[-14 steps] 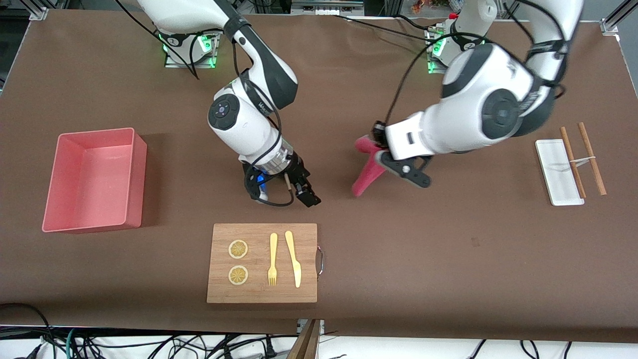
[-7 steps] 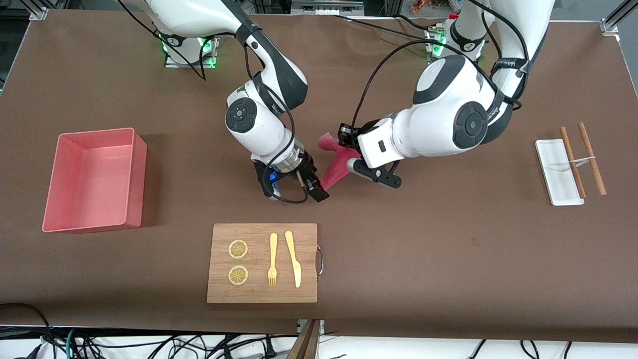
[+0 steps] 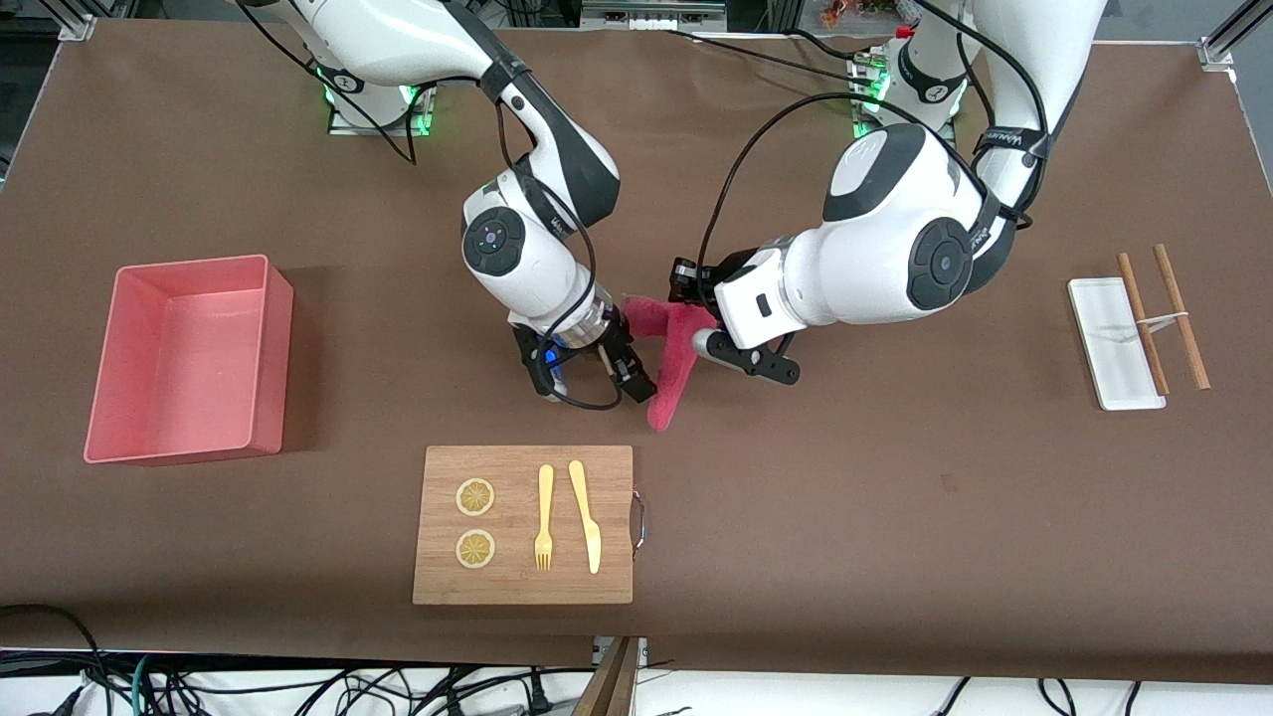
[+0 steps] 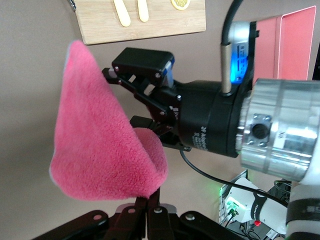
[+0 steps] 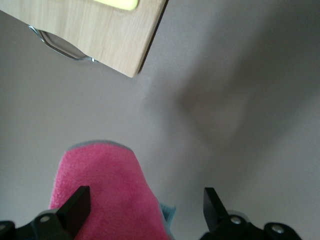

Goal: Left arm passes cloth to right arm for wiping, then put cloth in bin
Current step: 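Grasp the cloth corner with the right gripper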

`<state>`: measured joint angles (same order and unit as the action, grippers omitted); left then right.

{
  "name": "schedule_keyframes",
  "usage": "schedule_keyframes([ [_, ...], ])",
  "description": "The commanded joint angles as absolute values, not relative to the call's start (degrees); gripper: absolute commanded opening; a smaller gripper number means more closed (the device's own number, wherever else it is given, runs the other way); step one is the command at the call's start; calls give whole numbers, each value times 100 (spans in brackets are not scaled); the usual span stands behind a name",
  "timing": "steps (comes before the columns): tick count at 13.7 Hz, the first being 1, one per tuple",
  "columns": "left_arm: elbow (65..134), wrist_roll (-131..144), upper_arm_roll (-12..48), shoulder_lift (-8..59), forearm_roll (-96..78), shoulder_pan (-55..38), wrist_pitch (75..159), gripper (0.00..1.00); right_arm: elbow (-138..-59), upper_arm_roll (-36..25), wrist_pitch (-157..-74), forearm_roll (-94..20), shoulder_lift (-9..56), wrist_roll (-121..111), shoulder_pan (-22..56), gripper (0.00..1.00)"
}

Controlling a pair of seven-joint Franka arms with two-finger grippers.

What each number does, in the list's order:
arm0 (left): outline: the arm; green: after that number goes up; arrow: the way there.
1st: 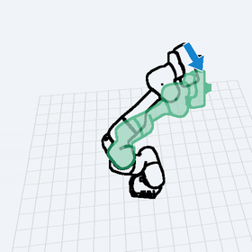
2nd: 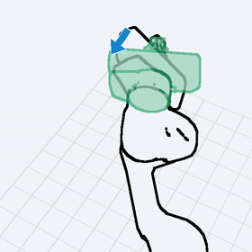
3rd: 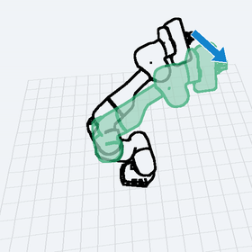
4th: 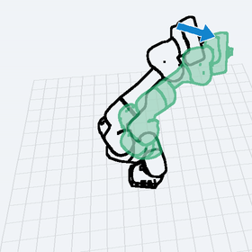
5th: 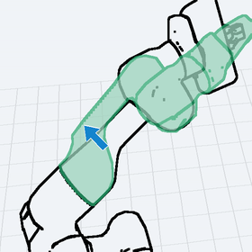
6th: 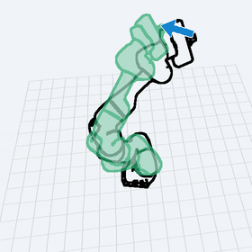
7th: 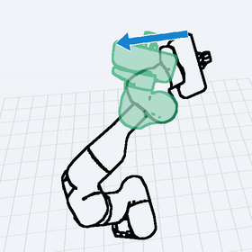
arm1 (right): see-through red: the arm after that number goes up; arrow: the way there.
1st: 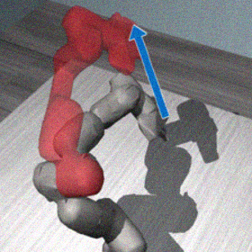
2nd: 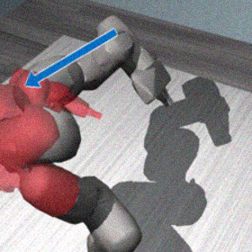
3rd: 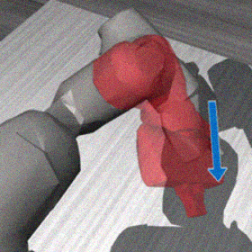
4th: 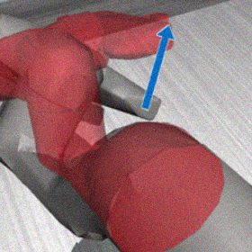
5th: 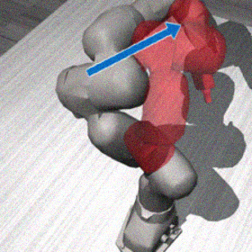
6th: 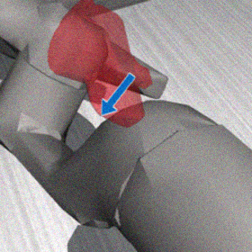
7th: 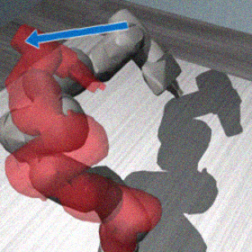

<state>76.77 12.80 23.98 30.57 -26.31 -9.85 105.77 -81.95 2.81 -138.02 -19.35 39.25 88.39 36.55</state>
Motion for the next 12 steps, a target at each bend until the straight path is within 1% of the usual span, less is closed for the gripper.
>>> schedule_keyframes([
  [1,7515,1336,2382,3129,-2733,-1011,10556,0,-8104,237,-13834,-2013,4052,8701,3718,100],
  [7,7515,1336,2382,3129,-2725,-1011,10556,0,-8077,229,-13948,-2030,4017,8727,3665,100],
  [12,7497,1345,2373,3076,-2725,-871,10521,0,-7726,158,-14001,-2021,4017,8736,3489,100],
])
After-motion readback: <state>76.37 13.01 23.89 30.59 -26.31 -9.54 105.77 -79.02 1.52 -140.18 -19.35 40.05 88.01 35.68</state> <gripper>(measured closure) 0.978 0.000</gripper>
